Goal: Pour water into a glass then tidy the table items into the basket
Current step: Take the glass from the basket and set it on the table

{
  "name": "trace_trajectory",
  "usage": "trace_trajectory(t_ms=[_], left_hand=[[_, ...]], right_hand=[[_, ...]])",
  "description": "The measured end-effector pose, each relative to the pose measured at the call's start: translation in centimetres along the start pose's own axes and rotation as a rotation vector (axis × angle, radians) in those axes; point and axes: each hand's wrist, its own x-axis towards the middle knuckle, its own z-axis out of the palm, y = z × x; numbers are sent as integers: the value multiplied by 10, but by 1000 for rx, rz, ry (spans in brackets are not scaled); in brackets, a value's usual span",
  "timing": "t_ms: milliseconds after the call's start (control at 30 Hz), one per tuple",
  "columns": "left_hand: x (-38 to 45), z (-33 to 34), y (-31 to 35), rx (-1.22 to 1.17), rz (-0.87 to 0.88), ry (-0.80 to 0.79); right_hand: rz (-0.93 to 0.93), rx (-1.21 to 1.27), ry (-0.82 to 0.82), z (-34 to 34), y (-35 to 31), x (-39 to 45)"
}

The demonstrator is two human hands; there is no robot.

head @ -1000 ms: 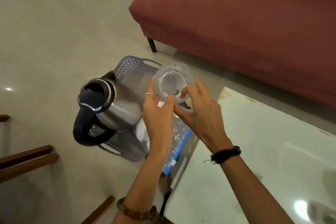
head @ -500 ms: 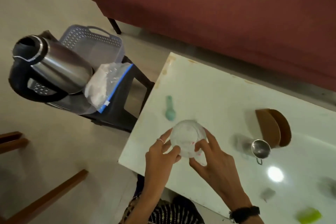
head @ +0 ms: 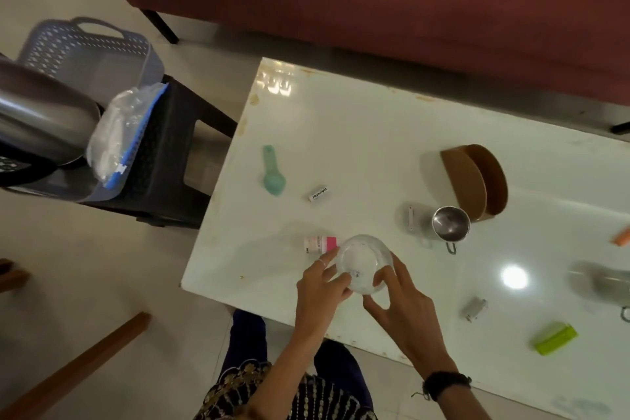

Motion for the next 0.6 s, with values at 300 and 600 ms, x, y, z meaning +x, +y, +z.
trace_trajectory(t_ms=[300, 600], left_hand=[[36, 29, 17, 76, 19, -55], [53, 30, 19, 70, 18, -46]], right_hand=[[36, 8, 82, 3, 28, 29], [87, 61, 83, 16, 32, 41]])
